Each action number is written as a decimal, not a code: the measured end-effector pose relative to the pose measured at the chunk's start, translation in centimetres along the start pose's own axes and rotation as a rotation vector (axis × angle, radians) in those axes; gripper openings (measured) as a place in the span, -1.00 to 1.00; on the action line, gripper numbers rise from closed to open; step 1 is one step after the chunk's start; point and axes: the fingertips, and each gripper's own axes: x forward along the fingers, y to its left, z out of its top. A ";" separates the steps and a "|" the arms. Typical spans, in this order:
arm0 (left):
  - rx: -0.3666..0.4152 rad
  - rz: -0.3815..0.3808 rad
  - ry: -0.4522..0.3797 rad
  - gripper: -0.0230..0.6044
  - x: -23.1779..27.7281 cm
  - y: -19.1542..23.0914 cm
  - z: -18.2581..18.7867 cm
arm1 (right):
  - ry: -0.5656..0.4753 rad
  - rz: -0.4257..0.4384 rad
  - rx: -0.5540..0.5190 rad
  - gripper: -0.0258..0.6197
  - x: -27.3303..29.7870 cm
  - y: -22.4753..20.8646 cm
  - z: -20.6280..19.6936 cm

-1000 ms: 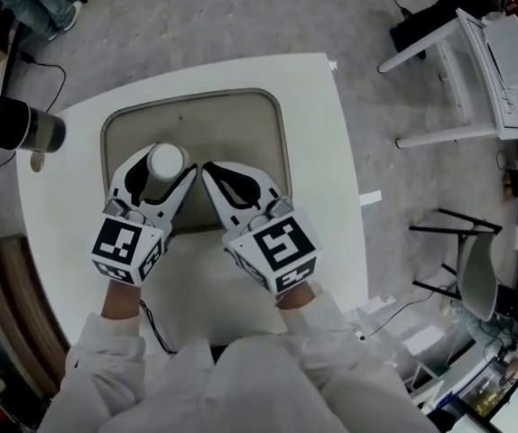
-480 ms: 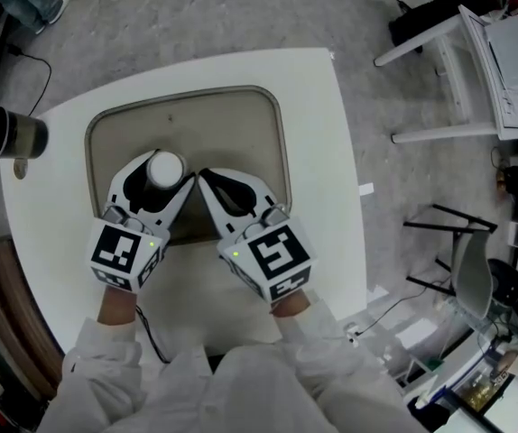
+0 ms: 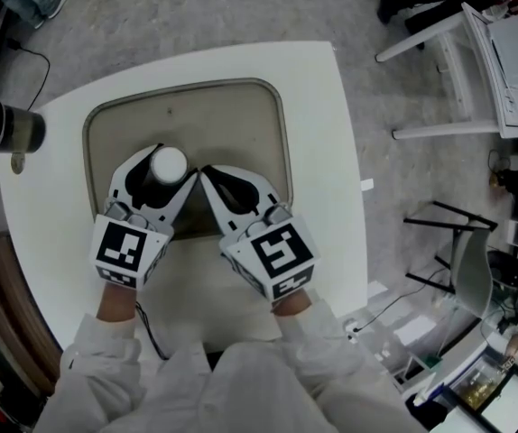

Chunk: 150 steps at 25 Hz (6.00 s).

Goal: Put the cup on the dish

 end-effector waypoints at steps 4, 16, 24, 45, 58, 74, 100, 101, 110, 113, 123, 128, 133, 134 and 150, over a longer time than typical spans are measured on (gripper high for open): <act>-0.003 -0.005 0.014 -0.09 -0.3 0.4 -0.9 | -0.008 -0.005 0.008 -0.87 0.1 0.3 -0.4; -0.030 -0.012 0.027 -0.09 -0.1 0.6 -1.1 | 0.002 0.007 0.016 -0.87 0.4 1.0 -1.3; 0.014 0.026 0.089 -0.09 0.1 0.3 -0.9 | -0.003 0.006 0.031 -0.87 -0.5 0.6 -0.9; -0.026 0.101 0.096 -0.09 -4.9 2.4 -1.1 | -0.051 0.012 -0.027 -0.87 -1.6 3.2 1.9; -0.088 0.093 -0.070 -0.11 -8.7 3.5 -1.9 | -0.103 -0.012 -0.122 -0.87 -0.2 6.0 2.7; -0.076 0.195 -0.171 -0.87 -18.7 -7.5 0.6 | -0.165 0.158 -0.237 -0.87 -10.3 16.0 3.1; -0.099 0.114 -0.173 -0.90 -23.0 -10.7 -0.1 | -0.121 0.156 -0.237 -0.87 -11.2 18.8 1.1; -0.122 0.105 -0.179 -0.90 -23.2 -10.6 -0.2 | -0.120 0.160 -0.244 -0.87 -11.2 19.3 1.2; -0.171 0.066 -0.201 -0.90 -23.8 -10.2 -0.5 | -0.091 0.182 -0.303 -0.87 -10.2 22.0 0.4; -0.193 0.068 -0.203 -0.90 -24.2 -9.8 -0.8 | -0.092 0.171 -0.327 -0.87 -10.1 22.8 0.7; -0.185 0.066 -0.195 -0.90 -24.2 -10.1 -1.2 | -0.085 0.136 -0.353 -0.88 -10.7 22.8 0.2; -0.190 0.059 -0.192 -0.90 -24.4 -10.1 -1.2 | -0.084 0.139 -0.360 -0.88 -10.5 23.1 0.4; -0.199 0.055 -0.197 -0.90 -24.3 -10.5 -1.2 | -0.088 0.146 -0.373 -0.88 -10.7 23.3 0.4; -0.198 0.054 -0.196 -0.90 -24.2 -10.5 -1.2 | -0.086 0.147 -0.376 -0.88 -10.7 23.4 0.4; -0.205 0.045 -0.177 -0.90 -23.8 -11.0 -2.1 | -0.061 0.126 -0.374 -0.88 -11.0 22.8 -0.6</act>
